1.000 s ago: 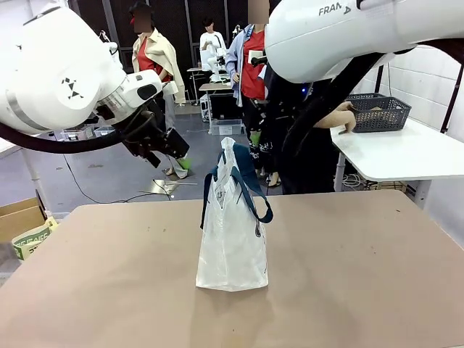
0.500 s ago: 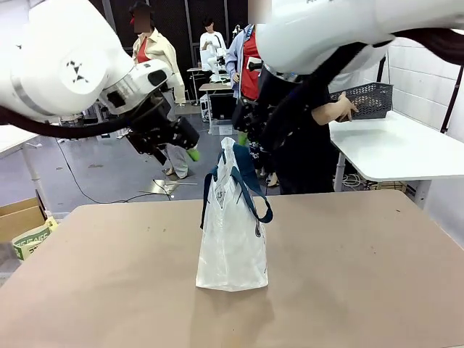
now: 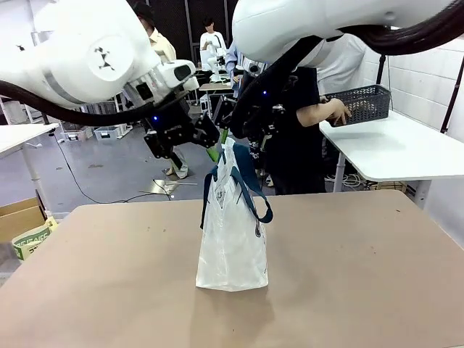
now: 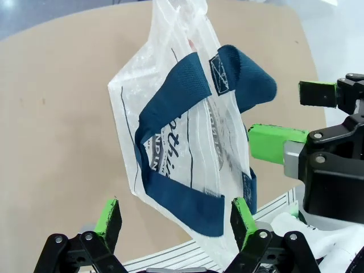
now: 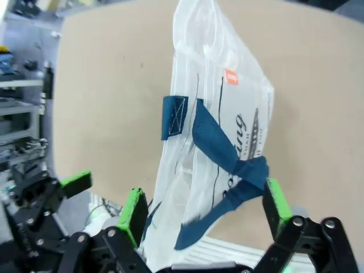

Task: Transfer purchased items from the store into the shopping bag.
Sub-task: Open the Reusable shopping bag in the center of the table.

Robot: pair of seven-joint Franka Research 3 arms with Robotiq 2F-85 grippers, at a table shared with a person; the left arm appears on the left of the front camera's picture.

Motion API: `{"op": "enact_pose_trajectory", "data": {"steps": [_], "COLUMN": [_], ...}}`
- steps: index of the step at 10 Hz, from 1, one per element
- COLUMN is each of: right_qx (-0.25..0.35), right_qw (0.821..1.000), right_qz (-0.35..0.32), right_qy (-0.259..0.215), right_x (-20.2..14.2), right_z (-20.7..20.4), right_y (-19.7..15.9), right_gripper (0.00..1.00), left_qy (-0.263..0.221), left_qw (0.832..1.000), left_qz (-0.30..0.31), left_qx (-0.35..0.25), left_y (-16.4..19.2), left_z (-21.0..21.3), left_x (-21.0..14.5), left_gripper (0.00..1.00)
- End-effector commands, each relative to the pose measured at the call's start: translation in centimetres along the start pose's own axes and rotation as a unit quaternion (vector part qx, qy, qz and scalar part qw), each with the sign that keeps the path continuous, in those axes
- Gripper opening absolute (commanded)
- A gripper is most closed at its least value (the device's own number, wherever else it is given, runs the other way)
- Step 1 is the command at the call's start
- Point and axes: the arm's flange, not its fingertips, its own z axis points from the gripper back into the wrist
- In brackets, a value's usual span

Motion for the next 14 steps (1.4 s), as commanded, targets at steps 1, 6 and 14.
{"op": "enact_pose_trajectory", "data": {"steps": [1,6,14], "right_qx": [-0.014,-0.017,-0.042], "right_qw": [0.999,0.996,0.99], "right_qz": [-0.023,-0.063,-0.076], "right_qy": [0.017,0.061,0.115], "right_x": [1.4,2.2,3.5], "right_z": [-0.7,-3.7,-7.5], "right_y": [-0.1,-1.7,-2.7], "right_gripper": [1.0,1.0,1.0], "left_qy": [0.017,0.03,0.032], "left_qw": [1.0,0.999,0.999], "left_qz": [0.004,0.022,0.0], "left_qx": [-0.009,-0.023,-0.008], "left_y": [0.0,0.5,-0.8], "left_z": [-0.8,-2.4,-3.4], "left_x": [0.9,0.5,-0.1], "left_gripper": [1.0,1.0,1.0]}}
